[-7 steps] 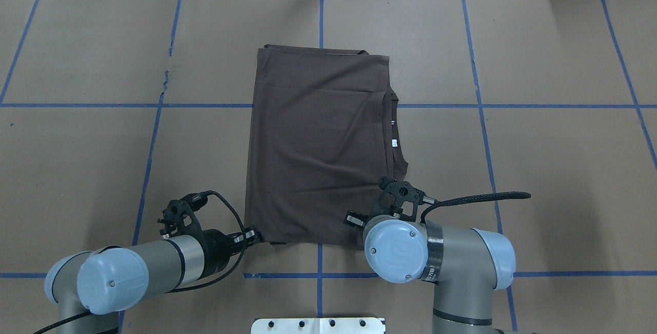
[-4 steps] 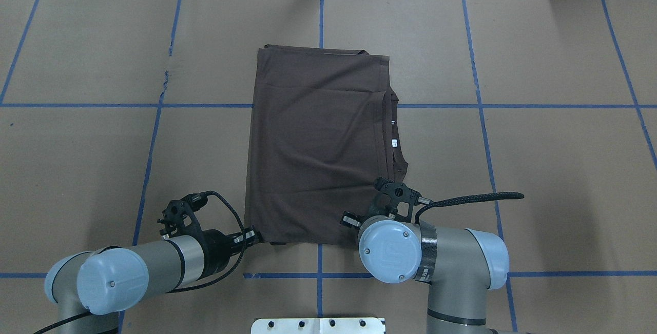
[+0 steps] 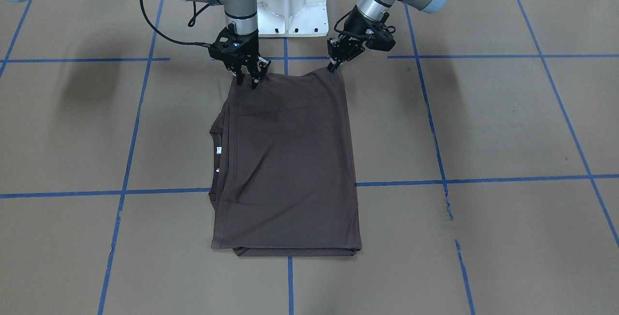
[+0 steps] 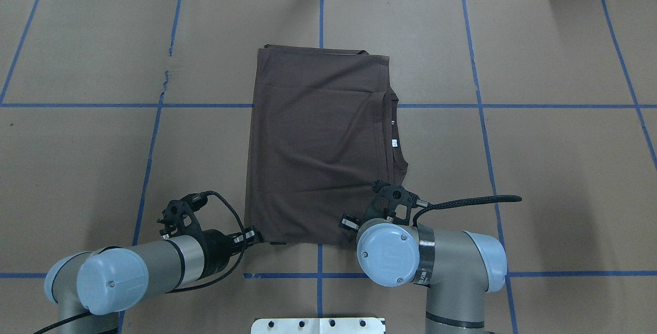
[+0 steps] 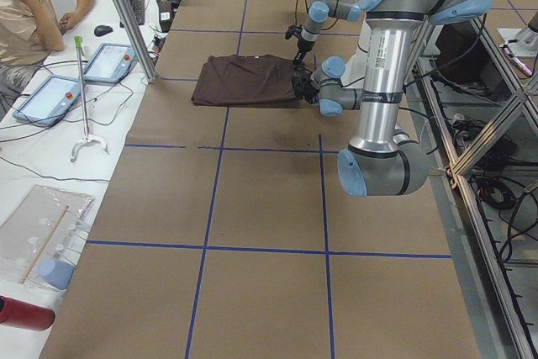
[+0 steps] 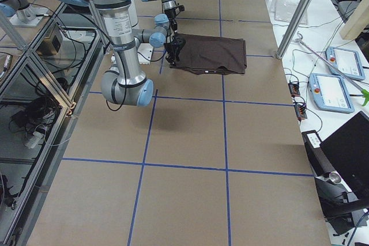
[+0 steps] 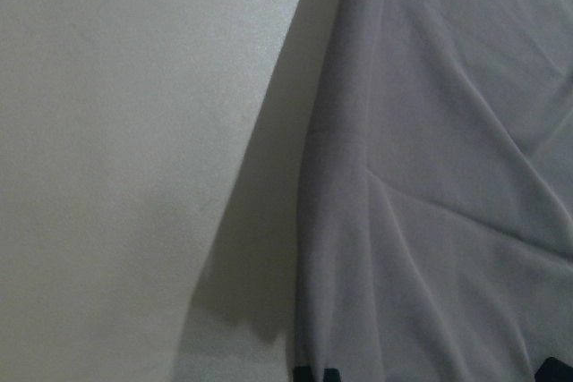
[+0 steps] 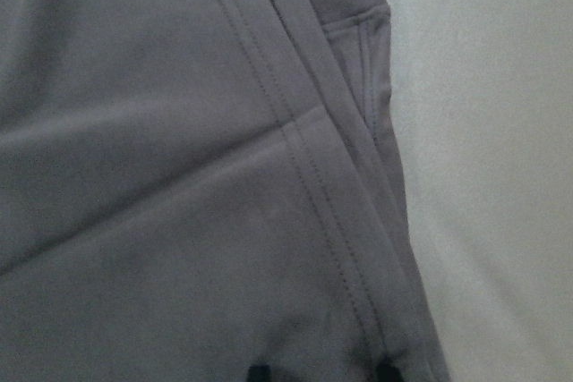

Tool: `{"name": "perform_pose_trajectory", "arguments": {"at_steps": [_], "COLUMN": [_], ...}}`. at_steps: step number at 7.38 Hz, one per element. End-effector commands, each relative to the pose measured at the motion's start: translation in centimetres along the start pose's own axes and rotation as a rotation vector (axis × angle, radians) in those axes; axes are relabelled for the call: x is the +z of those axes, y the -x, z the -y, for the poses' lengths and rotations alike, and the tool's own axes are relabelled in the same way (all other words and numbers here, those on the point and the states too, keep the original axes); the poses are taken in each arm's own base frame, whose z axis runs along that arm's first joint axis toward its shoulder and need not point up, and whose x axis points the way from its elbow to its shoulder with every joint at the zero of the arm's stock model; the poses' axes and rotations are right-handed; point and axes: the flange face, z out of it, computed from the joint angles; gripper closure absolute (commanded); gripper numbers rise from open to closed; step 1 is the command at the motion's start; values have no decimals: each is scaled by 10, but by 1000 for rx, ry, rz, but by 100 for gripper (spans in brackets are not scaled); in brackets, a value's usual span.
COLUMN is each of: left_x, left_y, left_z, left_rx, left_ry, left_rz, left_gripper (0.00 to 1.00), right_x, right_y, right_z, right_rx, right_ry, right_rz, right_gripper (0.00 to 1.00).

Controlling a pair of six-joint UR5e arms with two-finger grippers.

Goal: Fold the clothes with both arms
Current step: 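Lower both grippers and pinch the near edge of the folded shirt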

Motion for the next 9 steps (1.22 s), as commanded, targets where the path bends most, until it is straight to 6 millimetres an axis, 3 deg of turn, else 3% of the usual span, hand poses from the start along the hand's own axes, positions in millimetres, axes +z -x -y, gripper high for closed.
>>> {"name": "perform_pose_trajectory", "arguments": {"at_steps": [1, 2, 5, 6, 7, 8, 9], "left_x": [0, 0, -4, -23, -55, -89, -124], "left_y": [1, 0, -5, -20, -35, -55, -75], "left_z": [-1, -2, -3, -2, -4, -6, -10], "left_rx": [1, 1, 6, 28, 35, 35, 36], "left_ry": [2, 4, 12, 37, 67, 69, 101], "left_rz": [1, 0, -11, -17, -4, -1, 11], "left_gripper": [100, 100, 100, 100, 100, 100, 100], "right_x": [0, 1, -15, -29, -61, -109, -150], "right_y": [0, -1, 13, 16, 10, 4, -9], "right_z": [0, 1, 14, 22, 31, 36, 27], "right_rx": [7, 17, 72, 82, 88, 91, 83], "right_ry": [-5, -8, -13, -11, -1, 4, 29], "right_rz": [-3, -4, 34, 61, 91, 97, 105], "right_gripper": [84, 100, 100, 100, 100, 100, 100]}}
